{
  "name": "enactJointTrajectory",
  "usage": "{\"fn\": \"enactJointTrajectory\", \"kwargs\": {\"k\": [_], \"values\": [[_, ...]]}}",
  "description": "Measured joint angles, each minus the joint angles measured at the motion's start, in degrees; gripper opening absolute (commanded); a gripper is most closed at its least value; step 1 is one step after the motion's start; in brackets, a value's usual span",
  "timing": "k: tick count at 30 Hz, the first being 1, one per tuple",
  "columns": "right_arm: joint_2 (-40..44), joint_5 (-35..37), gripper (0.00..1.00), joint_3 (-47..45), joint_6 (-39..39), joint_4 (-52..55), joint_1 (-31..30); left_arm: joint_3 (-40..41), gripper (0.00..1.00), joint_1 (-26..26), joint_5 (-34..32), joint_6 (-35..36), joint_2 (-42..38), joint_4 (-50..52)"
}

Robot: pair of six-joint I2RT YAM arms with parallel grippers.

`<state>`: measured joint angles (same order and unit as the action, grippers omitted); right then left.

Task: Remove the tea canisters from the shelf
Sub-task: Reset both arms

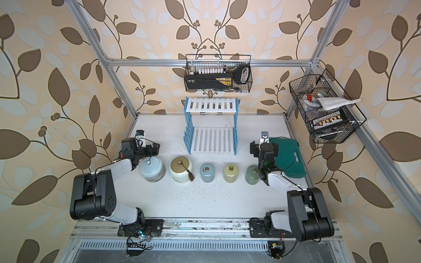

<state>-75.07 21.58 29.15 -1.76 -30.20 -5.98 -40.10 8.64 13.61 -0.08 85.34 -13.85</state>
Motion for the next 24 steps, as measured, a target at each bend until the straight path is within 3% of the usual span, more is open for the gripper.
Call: {"fn": "enactJointTrajectory", "kwargs": {"k": [11, 18, 24], "values": [[3.1, -2.0, 0.99, -5.2, 0.7, -1.8, 0.0, 0.9, 0.99, 0.0, 0.0, 0.0, -2.2, 0.3], [-7.5, -4.6, 0.99, -8.0, 0.7, -11.0, 0.0, 2.7, 0.99, 0.0, 0.3, -0.1, -3.2, -1.9], [-9.4, -6.4, 0.99, -8.2, 1.1, -15.9, 1.1, 2.8, 0.99, 0.0, 0.4, -0.4, -3.3, -2.0]]}}
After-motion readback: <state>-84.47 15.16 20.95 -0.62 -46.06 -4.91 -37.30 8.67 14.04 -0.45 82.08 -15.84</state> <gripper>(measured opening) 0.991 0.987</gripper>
